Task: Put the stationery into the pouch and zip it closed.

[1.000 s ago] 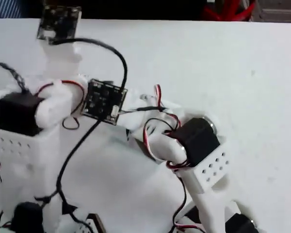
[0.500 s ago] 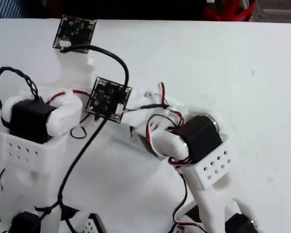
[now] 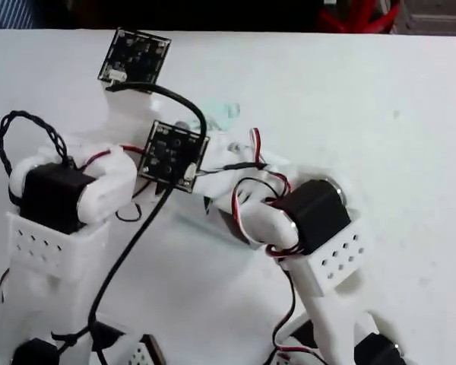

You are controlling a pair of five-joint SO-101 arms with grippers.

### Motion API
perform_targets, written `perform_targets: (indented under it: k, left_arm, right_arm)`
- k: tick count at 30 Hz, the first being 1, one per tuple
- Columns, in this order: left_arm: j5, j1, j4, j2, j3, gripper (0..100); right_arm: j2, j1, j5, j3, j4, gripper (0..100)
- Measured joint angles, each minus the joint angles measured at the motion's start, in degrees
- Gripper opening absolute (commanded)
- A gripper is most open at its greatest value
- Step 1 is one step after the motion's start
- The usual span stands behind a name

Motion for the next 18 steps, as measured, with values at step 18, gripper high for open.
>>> perform_targets:
  k: [18]
  left_arm:
    - [-0.09, -10.46, -1.49, -2.55, -1.05, 2]
  right_arm:
    - [0.09, 0.0, -0.53, 0.0, -0.62, 2.0]
